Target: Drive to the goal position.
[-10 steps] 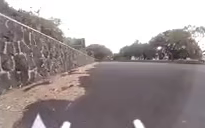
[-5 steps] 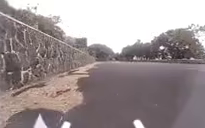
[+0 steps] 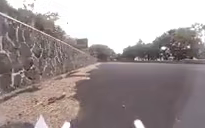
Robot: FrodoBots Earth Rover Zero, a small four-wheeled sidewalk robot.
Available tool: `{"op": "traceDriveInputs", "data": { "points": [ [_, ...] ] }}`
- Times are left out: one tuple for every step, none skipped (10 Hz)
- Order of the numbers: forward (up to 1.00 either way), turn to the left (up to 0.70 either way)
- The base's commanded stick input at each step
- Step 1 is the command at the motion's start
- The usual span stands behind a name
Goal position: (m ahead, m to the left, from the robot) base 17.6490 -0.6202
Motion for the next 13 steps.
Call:
{"op": "traceDriveInputs", "data": {
  "points": [
    [0.70,-0.35],
    [0.70,0.00],
    [0.70,0.00],
    [0.70,0.00],
    [0.70,0.00],
    [0.70,0.00],
    [0.70,0.00],
    [0.70,0.00],
    [0.70,0.00],
    [0.70,0.00],
    [0.70,0.00],
    [0.70,0.00],
    [0.70,0.00]
  ]
}}
